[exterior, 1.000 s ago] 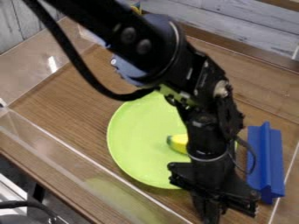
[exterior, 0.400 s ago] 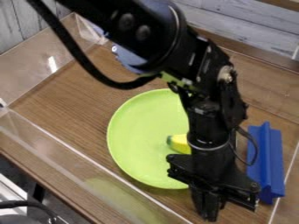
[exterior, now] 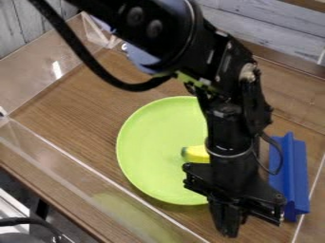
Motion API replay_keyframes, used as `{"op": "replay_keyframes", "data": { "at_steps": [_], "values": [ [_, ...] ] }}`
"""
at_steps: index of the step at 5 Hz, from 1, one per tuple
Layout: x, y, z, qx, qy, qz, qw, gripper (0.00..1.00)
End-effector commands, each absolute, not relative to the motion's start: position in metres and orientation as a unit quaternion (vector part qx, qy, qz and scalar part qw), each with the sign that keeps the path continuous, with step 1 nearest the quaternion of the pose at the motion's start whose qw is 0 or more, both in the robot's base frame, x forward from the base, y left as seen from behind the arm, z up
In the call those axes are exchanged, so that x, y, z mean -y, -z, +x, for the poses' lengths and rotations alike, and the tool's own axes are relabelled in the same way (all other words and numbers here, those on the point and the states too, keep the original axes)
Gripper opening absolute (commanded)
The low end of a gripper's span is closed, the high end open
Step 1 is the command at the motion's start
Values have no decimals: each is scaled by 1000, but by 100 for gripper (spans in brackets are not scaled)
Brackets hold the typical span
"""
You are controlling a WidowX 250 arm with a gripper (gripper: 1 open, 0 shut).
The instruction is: Remove the blue object from inside the green plate and put it on the table
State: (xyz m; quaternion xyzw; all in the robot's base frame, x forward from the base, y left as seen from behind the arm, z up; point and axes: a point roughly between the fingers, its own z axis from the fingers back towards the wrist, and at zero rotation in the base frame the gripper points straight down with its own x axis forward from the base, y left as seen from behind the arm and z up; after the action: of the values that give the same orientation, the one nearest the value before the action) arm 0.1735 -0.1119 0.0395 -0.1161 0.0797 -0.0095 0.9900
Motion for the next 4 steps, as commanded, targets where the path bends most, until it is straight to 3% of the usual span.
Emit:
{"op": "replay_keyframes", "data": {
  "at_steps": [1,4],
  "values": [
    [115,-54,185,-50,12,-128,990,0],
    [118,-57,184,-56,14,-132,990,0]
  ]
}}
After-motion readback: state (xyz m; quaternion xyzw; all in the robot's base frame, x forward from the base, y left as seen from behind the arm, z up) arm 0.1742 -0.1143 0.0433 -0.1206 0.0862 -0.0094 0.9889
